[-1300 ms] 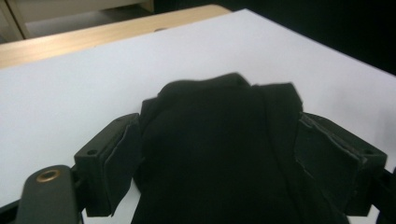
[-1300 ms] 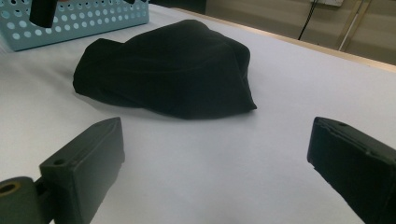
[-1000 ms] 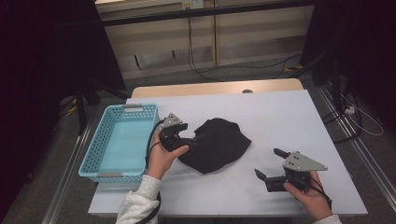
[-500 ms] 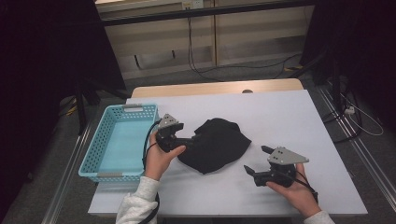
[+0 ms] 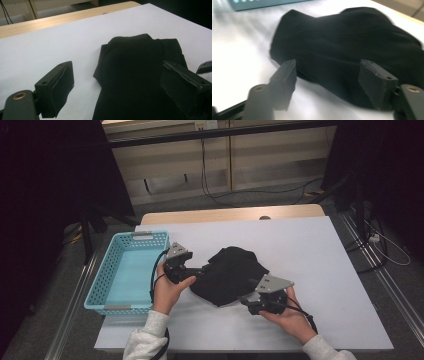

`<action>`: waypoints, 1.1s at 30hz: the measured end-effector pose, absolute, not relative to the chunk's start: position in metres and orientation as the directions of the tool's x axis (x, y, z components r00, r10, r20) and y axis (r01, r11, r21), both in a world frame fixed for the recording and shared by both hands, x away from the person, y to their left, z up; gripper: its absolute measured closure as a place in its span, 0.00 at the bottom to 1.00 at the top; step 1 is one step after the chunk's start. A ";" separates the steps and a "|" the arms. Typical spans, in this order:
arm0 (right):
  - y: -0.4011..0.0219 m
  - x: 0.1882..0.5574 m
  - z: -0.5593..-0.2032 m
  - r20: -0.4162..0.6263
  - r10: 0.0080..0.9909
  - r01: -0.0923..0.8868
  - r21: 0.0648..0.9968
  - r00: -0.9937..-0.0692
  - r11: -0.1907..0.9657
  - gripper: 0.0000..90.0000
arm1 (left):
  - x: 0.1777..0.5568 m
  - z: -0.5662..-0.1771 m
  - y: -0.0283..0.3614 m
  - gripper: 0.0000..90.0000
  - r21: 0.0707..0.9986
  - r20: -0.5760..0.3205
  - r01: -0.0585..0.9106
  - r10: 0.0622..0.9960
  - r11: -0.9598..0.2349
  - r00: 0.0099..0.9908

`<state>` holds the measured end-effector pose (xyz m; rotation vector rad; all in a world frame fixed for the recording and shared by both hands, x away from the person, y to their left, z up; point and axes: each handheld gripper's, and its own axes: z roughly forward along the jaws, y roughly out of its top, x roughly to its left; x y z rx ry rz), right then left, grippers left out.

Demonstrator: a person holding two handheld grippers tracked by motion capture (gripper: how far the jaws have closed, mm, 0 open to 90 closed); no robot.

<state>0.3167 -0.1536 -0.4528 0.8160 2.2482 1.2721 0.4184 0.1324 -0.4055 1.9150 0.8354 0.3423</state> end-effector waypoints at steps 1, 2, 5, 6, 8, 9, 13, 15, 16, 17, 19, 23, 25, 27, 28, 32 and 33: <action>-0.144 0.320 -0.454 -0.082 0.658 0.280 0.860 -0.749 0.427 0.40 | 0.418 -0.406 0.133 0.13 0.869 -0.115 0.406 0.682 -0.283 0.722; -0.144 0.320 -0.454 -0.082 0.658 0.280 0.860 -0.749 0.427 0.40 | 0.418 -0.406 0.133 0.13 0.869 -0.115 0.406 0.682 -0.283 0.722; -0.127 0.327 -0.458 -0.057 0.626 0.299 0.843 -0.777 0.448 0.47 | 0.415 -0.405 0.134 0.13 0.867 -0.118 0.409 0.681 -0.285 0.723; -0.127 0.327 -0.458 -0.057 0.626 0.299 0.843 -0.777 0.448 0.47 | 0.415 -0.405 0.134 0.13 0.867 -0.118 0.409 0.681 -0.285 0.723; -0.116 0.330 -0.464 -0.056 0.595 0.312 0.810 -0.802 0.497 0.51 | 0.415 -0.404 0.134 0.13 0.870 -0.116 0.405 0.682 -0.281 0.722; -0.112 0.331 -0.465 -0.071 0.584 0.315 0.787 -0.808 0.531 0.52 | 0.415 -0.404 0.134 0.13 0.870 -0.117 0.405 0.681 -0.281 0.723; -0.106 0.331 -0.465 -0.063 0.575 0.325 0.773 -0.816 0.545 0.66 | 0.414 -0.406 0.133 0.14 0.867 -0.114 0.409 0.685 -0.285 0.719; -0.107 0.330 -0.464 -0.054 0.565 0.325 0.771 -0.824 0.548 0.87 | 0.413 -0.407 0.131 0.14 0.863 -0.109 0.409 0.682 -0.296 0.723; -0.107 0.330 -0.464 -0.054 0.565 0.325 0.771 -0.824 0.548 0.87 | 0.413 -0.407 0.131 0.14 0.863 -0.109 0.409 0.682 -0.296 0.723; -0.107 0.330 -0.464 -0.069 0.561 0.313 0.770 -0.825 0.556 0.93 | 0.413 -0.407 0.131 0.14 0.864 -0.108 0.406 0.679 -0.297 0.727; -0.109 0.330 -0.462 -0.066 0.560 0.312 0.773 -0.826 0.552 0.94 | 0.412 -0.407 0.131 0.14 0.865 -0.107 0.405 0.679 -0.297 0.726; -0.122 0.328 -0.453 -0.048 0.579 0.320 0.794 -0.814 0.516 0.95 | 0.413 -0.405 0.131 0.14 0.868 -0.111 0.403 0.678 -0.289 0.726; -0.144 0.325 -0.441 -0.039 0.602 0.318 0.820 -0.797 0.475 0.95 | 0.414 -0.405 0.130 0.14 0.868 -0.111 0.401 0.675 -0.292 0.730; -0.163 0.324 -0.435 -0.029 0.627 0.329 0.831 -0.778 0.448 0.95 | 0.415 -0.406 0.128 0.14 0.868 -0.116 0.403 0.672 -0.289 0.732; -0.173 0.323 -0.434 -0.024 0.644 0.338 0.835 -0.765 0.434 0.95 | 0.416 -0.406 0.127 0.14 0.866 -0.112 0.402 0.669 -0.296 0.735; -0.205 0.322 -0.432 0.000 0.698 0.375 0.844 -0.716 0.384 0.95 | 0.417 -0.407 0.122 0.14 0.866 -0.112 0.399 0.659 -0.303 0.743; -0.224 0.322 -0.432 -0.001 0.738 0.396 0.843 -0.675 0.363 0.95 | 0.418 -0.407 0.118 0.14 0.865 -0.116 0.400 0.656 -0.303 0.746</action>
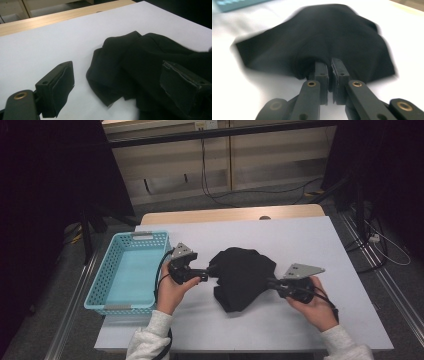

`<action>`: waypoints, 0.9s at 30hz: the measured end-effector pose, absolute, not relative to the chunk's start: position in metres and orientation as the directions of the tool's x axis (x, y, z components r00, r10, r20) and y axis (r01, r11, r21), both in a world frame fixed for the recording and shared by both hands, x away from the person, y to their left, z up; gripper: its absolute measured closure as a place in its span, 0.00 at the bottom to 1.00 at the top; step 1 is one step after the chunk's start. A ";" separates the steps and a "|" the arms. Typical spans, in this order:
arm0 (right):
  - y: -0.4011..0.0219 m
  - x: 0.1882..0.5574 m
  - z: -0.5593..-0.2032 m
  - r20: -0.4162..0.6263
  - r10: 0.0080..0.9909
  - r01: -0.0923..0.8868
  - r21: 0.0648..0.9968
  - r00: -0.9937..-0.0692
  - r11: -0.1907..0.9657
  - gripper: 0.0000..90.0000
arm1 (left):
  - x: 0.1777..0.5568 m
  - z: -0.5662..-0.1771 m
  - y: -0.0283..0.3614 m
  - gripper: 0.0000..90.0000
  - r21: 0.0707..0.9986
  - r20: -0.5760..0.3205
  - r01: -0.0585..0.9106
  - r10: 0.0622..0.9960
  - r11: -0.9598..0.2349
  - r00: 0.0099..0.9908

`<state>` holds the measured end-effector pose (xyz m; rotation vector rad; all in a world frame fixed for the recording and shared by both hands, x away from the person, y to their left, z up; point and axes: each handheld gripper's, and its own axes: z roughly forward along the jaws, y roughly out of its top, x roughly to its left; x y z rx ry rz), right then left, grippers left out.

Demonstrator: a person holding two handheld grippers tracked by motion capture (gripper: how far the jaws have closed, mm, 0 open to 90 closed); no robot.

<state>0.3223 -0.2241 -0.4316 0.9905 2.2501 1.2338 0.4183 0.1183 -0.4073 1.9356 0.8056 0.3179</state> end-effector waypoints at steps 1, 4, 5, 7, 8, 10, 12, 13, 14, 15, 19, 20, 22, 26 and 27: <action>-0.233 0.323 -0.432 0.001 0.757 0.407 0.844 -0.653 0.350 0.95 | 0.419 -0.408 0.117 0.14 0.864 -0.114 0.398 0.651 -0.308 0.751; -0.257 0.324 -0.437 0.025 0.804 0.447 0.841 -0.594 0.305 0.95 | 0.421 -0.411 0.113 0.14 0.861 -0.114 0.400 0.646 -0.315 0.754; -0.257 0.324 -0.437 0.025 0.804 0.447 0.841 -0.594 0.305 0.95 | 0.422 -0.412 0.111 0.14 0.857 -0.112 0.401 0.643 -0.323 0.757; -0.265 0.323 -0.442 0.050 0.816 0.467 0.840 -0.576 0.278 0.95 | 0.423 -0.416 0.107 0.15 0.854 -0.112 0.401 0.636 -0.332 0.764; -0.267 0.322 -0.444 0.036 0.820 0.474 0.830 -0.571 0.293 0.94 | 0.423 -0.418 0.103 0.15 0.850 -0.111 0.400 0.627 -0.342 0.771; -0.265 0.321 -0.445 0.017 0.824 0.473 0.825 -0.567 0.309 0.94 | 0.424 -0.420 0.100 0.16 0.848 -0.105 0.396 0.620 -0.353 0.778; -0.264 0.320 -0.446 0.003 0.824 0.470 0.823 -0.566 0.319 0.93 | 0.424 -0.421 0.099 0.16 0.847 -0.100 0.392 0.616 -0.359 0.781; -0.264 0.320 -0.446 0.003 0.824 0.470 0.823 -0.566 0.319 0.93 | 0.424 -0.422 0.098 0.16 0.846 -0.098 0.392 0.615 -0.363 0.782; -0.264 0.320 -0.446 0.004 0.831 0.476 0.821 -0.557 0.315 0.91 | 0.423 -0.426 0.095 0.17 0.841 -0.092 0.388 0.606 -0.378 0.790; -0.264 0.320 -0.446 0.004 0.831 0.476 0.821 -0.557 0.315 0.91 | 0.423 -0.426 0.095 0.18 0.841 -0.092 0.388 0.606 -0.378 0.790; -0.266 0.320 -0.445 0.001 0.839 0.473 0.826 -0.544 0.306 0.82 | 0.421 -0.432 0.085 0.24 0.837 -0.088 0.366 0.561 -0.406 0.823; -0.265 0.318 -0.442 -0.006 0.845 0.473 0.827 -0.535 0.305 0.75 | 0.420 -0.435 0.080 0.26 0.832 -0.081 0.362 0.555 -0.420 0.828; -0.261 0.315 -0.438 -0.022 0.844 0.456 0.834 -0.536 0.311 0.67 | 0.420 -0.438 0.077 0.31 0.825 -0.058 0.353 0.556 -0.441 0.829; -0.253 0.310 -0.432 -0.036 0.836 0.430 0.844 -0.548 0.319 0.58 | 0.424 -0.445 0.074 0.36 0.822 -0.045 0.349 0.560 -0.450 0.827; -0.253 0.310 -0.432 -0.036 0.836 0.430 0.844 -0.548 0.319 0.58 | 0.424 -0.445 0.074 0.36 0.822 -0.045 0.349 0.560 -0.450 0.827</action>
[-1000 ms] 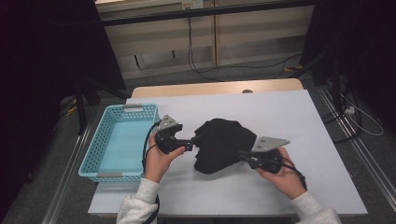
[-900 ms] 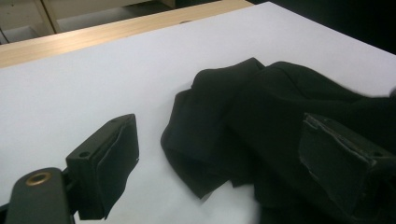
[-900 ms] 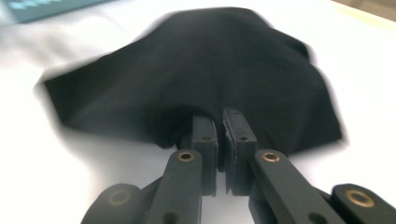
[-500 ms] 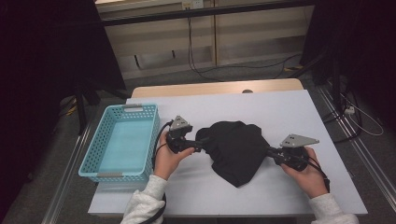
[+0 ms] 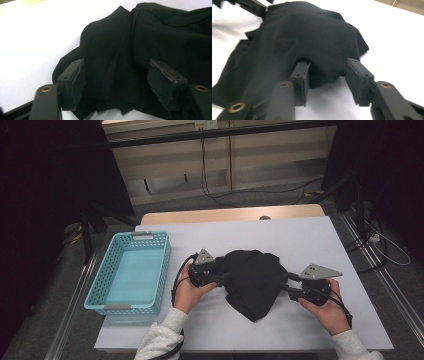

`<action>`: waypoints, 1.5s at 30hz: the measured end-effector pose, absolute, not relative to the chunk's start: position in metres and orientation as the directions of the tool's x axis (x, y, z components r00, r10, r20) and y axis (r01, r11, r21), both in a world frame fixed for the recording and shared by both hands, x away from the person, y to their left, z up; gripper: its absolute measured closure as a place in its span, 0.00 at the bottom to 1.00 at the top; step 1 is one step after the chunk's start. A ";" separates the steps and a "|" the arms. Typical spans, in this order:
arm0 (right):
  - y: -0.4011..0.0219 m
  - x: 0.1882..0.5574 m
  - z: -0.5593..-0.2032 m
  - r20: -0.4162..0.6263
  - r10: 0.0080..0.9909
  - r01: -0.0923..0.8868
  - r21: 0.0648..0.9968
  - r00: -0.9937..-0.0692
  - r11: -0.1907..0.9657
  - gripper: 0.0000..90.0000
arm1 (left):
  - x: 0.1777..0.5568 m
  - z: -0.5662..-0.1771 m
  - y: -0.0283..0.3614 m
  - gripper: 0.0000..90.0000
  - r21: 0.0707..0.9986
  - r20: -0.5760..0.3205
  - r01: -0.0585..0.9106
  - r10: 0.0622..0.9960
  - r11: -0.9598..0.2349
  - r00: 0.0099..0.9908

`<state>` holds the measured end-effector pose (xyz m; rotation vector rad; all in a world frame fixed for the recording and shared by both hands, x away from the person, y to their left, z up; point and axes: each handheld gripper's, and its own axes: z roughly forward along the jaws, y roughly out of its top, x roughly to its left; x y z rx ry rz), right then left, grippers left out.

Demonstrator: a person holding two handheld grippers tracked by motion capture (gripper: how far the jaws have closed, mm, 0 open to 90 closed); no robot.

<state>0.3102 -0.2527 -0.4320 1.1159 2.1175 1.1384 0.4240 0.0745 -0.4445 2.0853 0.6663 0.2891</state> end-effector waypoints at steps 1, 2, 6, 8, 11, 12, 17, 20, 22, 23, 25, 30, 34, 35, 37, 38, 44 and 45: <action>-0.249 0.308 -0.430 -0.036 0.829 0.422 0.848 -0.557 0.320 0.54 | 0.426 -0.449 0.072 0.36 0.817 -0.055 0.360 0.560 -0.451 0.827; -0.249 0.308 -0.430 -0.036 0.829 0.422 0.848 -0.557 0.320 0.54 | 0.426 -0.449 0.072 0.36 0.817 -0.055 0.360 0.560 -0.451 0.827; -0.249 0.306 -0.429 -0.022 0.823 0.423 0.850 -0.567 0.313 0.49 | 0.430 -0.456 0.065 0.37 0.810 -0.060 0.359 0.544 -0.464 0.837; -0.250 0.305 -0.430 -0.009 0.821 0.425 0.852 -0.570 0.304 0.44 | 0.431 -0.460 0.064 0.47 0.786 -0.037 0.366 0.552 -0.498 0.833; -0.249 0.301 -0.430 0.010 0.809 0.425 0.855 -0.587 0.297 0.42 | 0.431 -0.462 0.061 0.58 0.775 -0.033 0.365 0.543 -0.517 0.839; -0.249 0.301 -0.430 0.010 0.809 0.425 0.855 -0.587 0.297 0.42 | 0.431 -0.462 0.061 0.63 0.775 -0.033 0.365 0.543 -0.517 0.839; -0.224 0.298 -0.441 0.014 0.753 0.428 0.830 -0.658 0.359 0.42 | 0.429 -0.462 0.060 0.87 0.775 -0.056 0.387 0.556 -0.500 0.829; -0.217 0.297 -0.444 0.013 0.736 0.427 0.821 -0.677 0.379 0.44 | 0.429 -0.460 0.061 0.91 0.764 -0.077 0.415 0.569 -0.494 0.819; -0.213 0.296 -0.445 0.010 0.718 0.418 0.819 -0.696 0.394 0.44 | 0.429 -0.456 0.065 0.92 0.756 -0.057 0.421 0.591 -0.501 0.805; -0.210 0.295 -0.445 0.008 0.713 0.415 0.817 -0.701 0.399 0.44 | 0.430 -0.453 0.072 0.92 0.758 -0.086 0.447 0.607 -0.474 0.790; -0.207 0.295 -0.446 0.011 0.709 0.418 0.814 -0.706 0.403 0.45 | 0.430 -0.448 0.080 0.92 0.760 -0.097 0.461 0.621 -0.458 0.778; -0.197 0.293 -0.450 0.006 0.677 0.411 0.799 -0.736 0.439 0.45 | 0.429 -0.439 0.095 0.92 0.772 -0.102 0.473 0.652 -0.425 0.752; -0.188 0.293 -0.454 -0.005 0.659 0.416 0.773 -0.752 0.479 0.49 | 0.426 -0.428 0.110 0.92 0.789 -0.088 0.476 0.696 -0.388 0.712; -0.188 0.294 -0.456 -0.007 0.669 0.428 0.764 -0.743 0.483 0.51 | 0.426 -0.426 0.113 0.92 0.793 -0.092 0.481 0.707 -0.375 0.702; -0.190 0.296 -0.458 -0.016 0.713 0.470 0.740 -0.701 0.480 0.56 | 0.426 -0.423 0.120 0.92 0.798 -0.084 0.480 0.721 -0.364 0.687; -0.190 0.296 -0.458 -0.016 0.713 0.470 0.740 -0.701 0.480 0.56 | 0.426 -0.423 0.120 0.92 0.798 -0.084 0.480 0.721 -0.364 0.687; -0.207 0.304 -0.456 0.019 0.748 0.515 0.737 -0.663 0.437 0.97 | 0.426 -0.424 0.126 0.92 0.790 -0.089 0.496 0.733 -0.360 0.674; -0.209 0.305 -0.455 0.022 0.753 0.521 0.734 -0.658 0.435 0.98 | 0.426 -0.424 0.127 0.92 0.791 -0.086 0.495 0.735 -0.360 0.673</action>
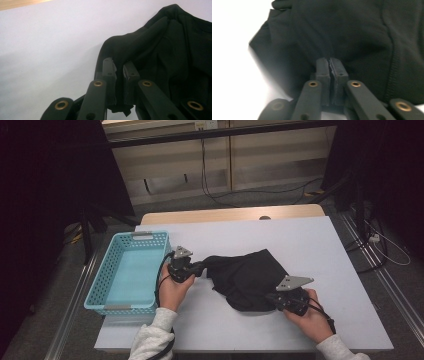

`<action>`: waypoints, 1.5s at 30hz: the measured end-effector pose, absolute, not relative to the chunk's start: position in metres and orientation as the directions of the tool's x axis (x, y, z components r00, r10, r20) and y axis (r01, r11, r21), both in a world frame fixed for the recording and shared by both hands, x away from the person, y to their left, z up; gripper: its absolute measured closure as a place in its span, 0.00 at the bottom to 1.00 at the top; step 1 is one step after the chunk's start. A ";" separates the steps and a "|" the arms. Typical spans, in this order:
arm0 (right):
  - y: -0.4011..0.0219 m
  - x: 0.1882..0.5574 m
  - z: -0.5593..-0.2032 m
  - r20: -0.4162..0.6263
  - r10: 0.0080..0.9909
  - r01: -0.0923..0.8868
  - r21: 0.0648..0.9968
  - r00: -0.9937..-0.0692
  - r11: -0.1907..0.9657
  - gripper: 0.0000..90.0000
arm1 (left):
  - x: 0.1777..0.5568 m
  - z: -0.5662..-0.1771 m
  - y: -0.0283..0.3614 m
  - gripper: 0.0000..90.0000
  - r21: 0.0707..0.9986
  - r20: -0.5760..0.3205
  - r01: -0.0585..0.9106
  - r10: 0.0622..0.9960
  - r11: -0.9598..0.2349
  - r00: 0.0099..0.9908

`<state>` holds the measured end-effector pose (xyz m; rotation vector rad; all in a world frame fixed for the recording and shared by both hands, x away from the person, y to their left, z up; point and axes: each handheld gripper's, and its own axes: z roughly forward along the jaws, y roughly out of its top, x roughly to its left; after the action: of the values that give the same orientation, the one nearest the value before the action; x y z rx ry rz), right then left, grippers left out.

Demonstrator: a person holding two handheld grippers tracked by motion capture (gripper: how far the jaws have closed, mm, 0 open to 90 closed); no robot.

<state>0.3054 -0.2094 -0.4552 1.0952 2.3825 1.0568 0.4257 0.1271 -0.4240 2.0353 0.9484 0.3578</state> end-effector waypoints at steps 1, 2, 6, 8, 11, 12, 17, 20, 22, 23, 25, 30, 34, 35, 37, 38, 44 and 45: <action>-0.209 0.305 -0.455 0.022 0.753 0.521 0.734 -0.658 0.435 0.98 | 0.426 -0.424 0.127 0.92 0.791 -0.086 0.495 0.735 -0.360 0.673; -0.216 0.307 -0.452 0.011 0.771 0.523 0.740 -0.637 0.423 0.99 | 0.425 -0.423 0.129 0.92 0.793 -0.086 0.496 0.741 -0.353 0.666; -0.240 0.310 -0.444 0.024 0.809 0.527 0.770 -0.587 0.360 0.99 | 0.426 -0.421 0.133 0.92 0.794 -0.094 0.504 0.749 -0.341 0.656; -0.253 0.311 -0.442 0.027 0.833 0.533 0.780 -0.552 0.328 0.99 | 0.426 -0.421 0.134 0.92 0.794 -0.100 0.508 0.752 -0.335 0.651; -0.264 0.312 -0.441 0.031 0.851 0.535 0.790 -0.524 0.300 0.99 | 0.427 -0.422 0.134 0.92 0.790 -0.095 0.512 0.757 -0.338 0.646; -0.270 0.313 -0.442 0.041 0.864 0.543 0.792 -0.502 0.278 0.99 | 0.427 -0.424 0.135 0.92 0.788 -0.093 0.512 0.756 -0.342 0.648; -0.271 0.314 -0.445 0.038 0.862 0.544 0.790 -0.505 0.284 0.99 | 0.427 -0.424 0.131 0.89 0.799 -0.081 0.489 0.743 -0.351 0.665; -0.266 0.314 -0.446 0.032 0.854 0.539 0.787 -0.519 0.299 0.98 | 0.426 -0.422 0.124 0.73 0.828 -0.103 0.457 0.712 -0.325 0.694; -0.265 0.314 -0.447 0.040 0.853 0.541 0.788 -0.521 0.294 0.98 | 0.426 -0.421 0.119 0.59 0.842 -0.112 0.438 0.691 -0.316 0.714; -0.265 0.314 -0.447 0.040 0.853 0.541 0.788 -0.521 0.294 0.98 | 0.426 -0.421 0.119 0.50 0.842 -0.112 0.438 0.691 -0.316 0.714; -0.264 0.314 -0.447 0.043 0.851 0.542 0.788 -0.523 0.293 0.98 | 0.426 -0.420 0.113 0.37 0.853 -0.118 0.418 0.664 -0.312 0.738; -0.260 0.313 -0.450 0.050 0.844 0.540 0.788 -0.534 0.295 0.97 | 0.420 -0.420 0.088 0.30 0.859 -0.121 0.373 0.569 -0.350 0.813; -0.258 0.312 -0.451 0.044 0.839 0.537 0.786 -0.543 0.306 0.96 | 0.416 -0.419 0.070 0.26 0.856 -0.107 0.344 0.519 -0.385 0.848; -0.258 0.312 -0.451 0.044 0.839 0.537 0.786 -0.543 0.306 0.96 | 0.416 -0.419 0.070 0.26 0.856 -0.107 0.344 0.519 -0.385 0.848; -0.257 0.310 -0.451 0.042 0.839 0.534 0.789 -0.543 0.306 0.95 | 0.414 -0.422 0.058 0.27 0.846 -0.117 0.347 0.495 -0.404 0.861; -0.256 0.309 -0.451 0.041 0.839 0.532 0.789 -0.543 0.306 0.95 | 0.414 -0.423 0.055 0.30 0.843 -0.116 0.344 0.486 -0.413 0.866; -0.252 0.304 -0.450 0.020 0.844 0.525 0.790 -0.537 0.315 0.79 | 0.409 -0.429 0.033 0.36 0.824 -0.125 0.336 0.433 -0.456 0.893; -0.252 0.304 -0.450 0.020 0.844 0.525 0.790 -0.537 0.315 0.79 | 0.409 -0.429 0.033 0.37 0.824 -0.125 0.336 0.433 -0.456 0.893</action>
<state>0.3041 -0.2525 -0.4497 1.2163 2.1895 1.0886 0.4092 0.0330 -0.4293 2.0866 0.5533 0.1263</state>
